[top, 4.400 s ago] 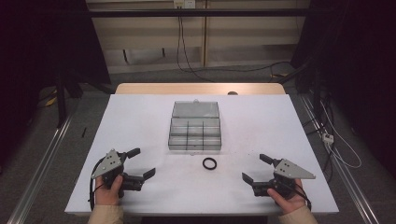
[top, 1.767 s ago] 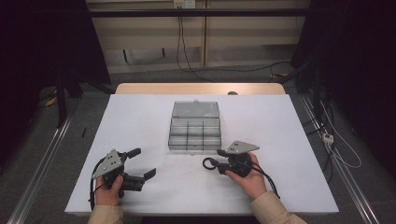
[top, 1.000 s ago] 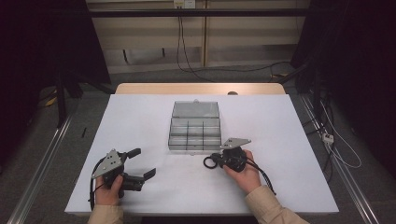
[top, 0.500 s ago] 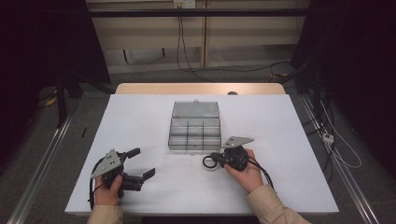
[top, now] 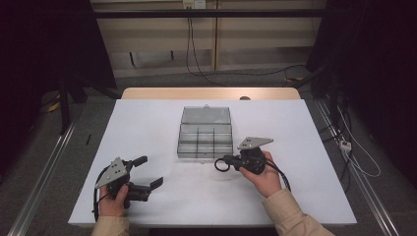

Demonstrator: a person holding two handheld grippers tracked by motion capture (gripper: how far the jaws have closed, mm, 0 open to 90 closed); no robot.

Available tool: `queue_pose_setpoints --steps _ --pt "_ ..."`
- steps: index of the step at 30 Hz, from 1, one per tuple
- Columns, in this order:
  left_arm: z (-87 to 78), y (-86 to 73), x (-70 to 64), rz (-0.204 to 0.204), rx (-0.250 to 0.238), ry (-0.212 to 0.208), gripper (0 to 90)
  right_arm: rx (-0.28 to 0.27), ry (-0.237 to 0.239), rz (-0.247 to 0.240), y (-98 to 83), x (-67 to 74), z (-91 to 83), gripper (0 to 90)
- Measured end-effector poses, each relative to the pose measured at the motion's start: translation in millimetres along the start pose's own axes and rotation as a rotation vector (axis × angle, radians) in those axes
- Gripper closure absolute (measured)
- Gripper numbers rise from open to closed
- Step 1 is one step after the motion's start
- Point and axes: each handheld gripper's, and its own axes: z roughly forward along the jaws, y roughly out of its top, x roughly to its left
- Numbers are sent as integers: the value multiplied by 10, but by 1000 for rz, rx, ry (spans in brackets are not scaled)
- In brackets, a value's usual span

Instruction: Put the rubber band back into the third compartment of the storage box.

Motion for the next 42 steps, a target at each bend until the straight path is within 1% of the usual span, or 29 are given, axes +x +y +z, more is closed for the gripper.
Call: queue_pose_setpoints --steps 5,11,18,35,38,42 --pt "0 -1 2 0 0 -2 34 -5 3 -9 58 -13 -29 882" --pt "-3 -1 1 -2 -1 -1 35 2 6 -18 115 -28 -39 882" --pt "-2 -1 1 1 1 -4 35 4 13 -14 166 -61 -36 882" --pt "-2 -4 1 -1 3 -5 34 1 8 -18 261 -111 -16 882" --pt "-2 -4 1 -2 3 -5 34 -4 16 -11 281 -128 -18 882" --pt "-2 -4 1 -1 3 -5 35 0 15 -10 297 -143 -10 882"
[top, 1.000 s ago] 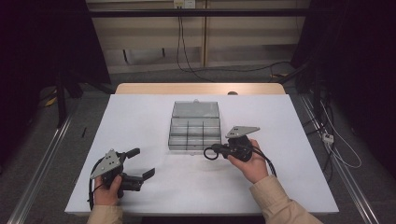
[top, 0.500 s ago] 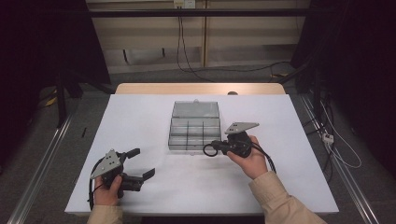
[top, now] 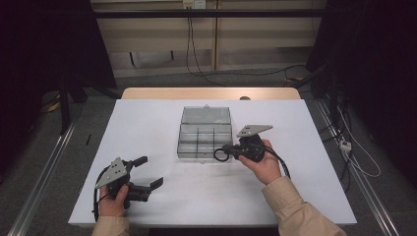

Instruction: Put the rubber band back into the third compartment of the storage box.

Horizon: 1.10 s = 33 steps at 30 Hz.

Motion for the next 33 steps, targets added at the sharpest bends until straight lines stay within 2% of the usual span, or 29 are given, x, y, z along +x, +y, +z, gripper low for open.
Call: queue_pose_setpoints --steps 15,33 --pt "-3 1 -1 -2 -3 0 34 7 7 2 101 -56 16 882" --pt "-5 -2 2 -4 -4 1 34 4 -10 10 174 -153 48 882"
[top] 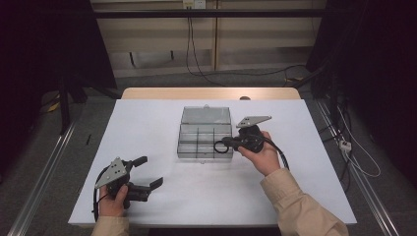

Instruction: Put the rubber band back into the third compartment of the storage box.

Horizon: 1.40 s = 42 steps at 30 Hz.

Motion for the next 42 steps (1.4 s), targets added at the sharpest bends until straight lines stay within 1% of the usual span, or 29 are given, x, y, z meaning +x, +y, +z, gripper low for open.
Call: queue_pose_setpoints --steps 14,21,24,32,42 --pt "-3 -1 3 1 1 0 34 -1 -25 1 62 -77 14 882" --pt "-4 -2 6 0 -1 -1 35 9 -34 -12 87 -101 32 882" --pt "-4 -2 5 -1 0 -1 35 5 -30 -4 87 -119 45 881" --pt "-4 -2 6 0 0 -2 34 3 -37 8 90 -167 78 882" --pt "-4 -3 7 -1 -1 -1 35 5 -56 15 88 -224 116 882"
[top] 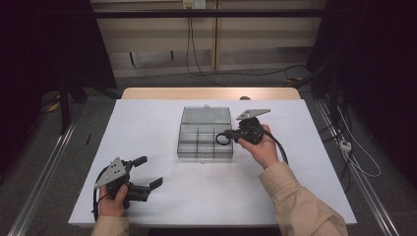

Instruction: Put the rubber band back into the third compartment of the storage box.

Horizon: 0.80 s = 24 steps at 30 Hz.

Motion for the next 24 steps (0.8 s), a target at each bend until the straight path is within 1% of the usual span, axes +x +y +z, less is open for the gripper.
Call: queue_pose_setpoints --steps 24 --pt "1 1 -3 1 0 -6 37 2 -26 -13 64 -54 77 880"
